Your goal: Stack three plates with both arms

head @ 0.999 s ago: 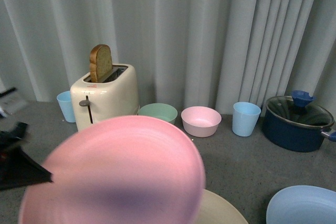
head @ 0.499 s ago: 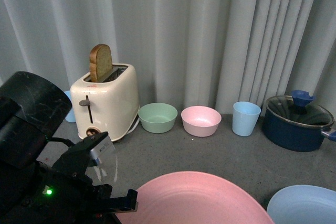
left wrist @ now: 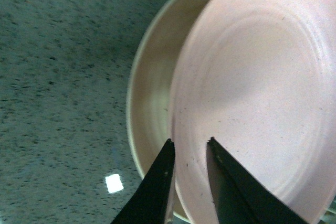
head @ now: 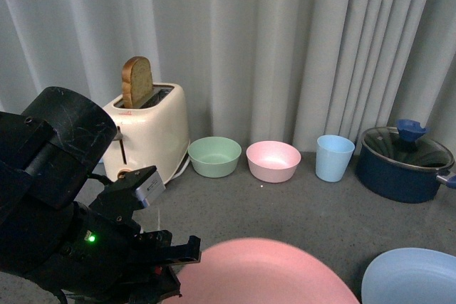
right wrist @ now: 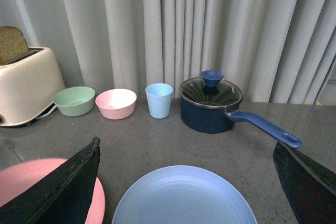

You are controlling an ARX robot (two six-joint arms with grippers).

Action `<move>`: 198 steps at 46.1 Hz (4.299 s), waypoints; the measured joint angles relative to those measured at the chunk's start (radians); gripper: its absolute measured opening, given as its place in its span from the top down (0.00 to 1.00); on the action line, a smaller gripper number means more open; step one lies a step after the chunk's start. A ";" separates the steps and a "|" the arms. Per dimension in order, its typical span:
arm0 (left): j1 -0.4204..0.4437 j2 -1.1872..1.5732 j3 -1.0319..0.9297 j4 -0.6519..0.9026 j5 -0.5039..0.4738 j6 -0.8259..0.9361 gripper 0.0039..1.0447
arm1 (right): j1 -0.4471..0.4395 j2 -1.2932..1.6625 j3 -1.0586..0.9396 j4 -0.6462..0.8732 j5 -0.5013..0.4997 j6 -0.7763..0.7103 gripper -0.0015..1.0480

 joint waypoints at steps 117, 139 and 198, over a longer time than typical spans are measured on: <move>0.303 -1.562 -0.887 0.358 -0.322 0.231 0.97 | 0.000 0.000 0.000 0.000 0.001 0.000 0.07; 0.303 -1.744 -0.887 0.163 -0.323 0.231 0.97 | 0.000 0.000 0.000 0.000 0.000 0.000 0.07; 0.303 -1.864 -0.887 0.050 -0.322 0.232 0.06 | -0.669 1.402 0.438 -0.004 -0.162 -0.311 0.07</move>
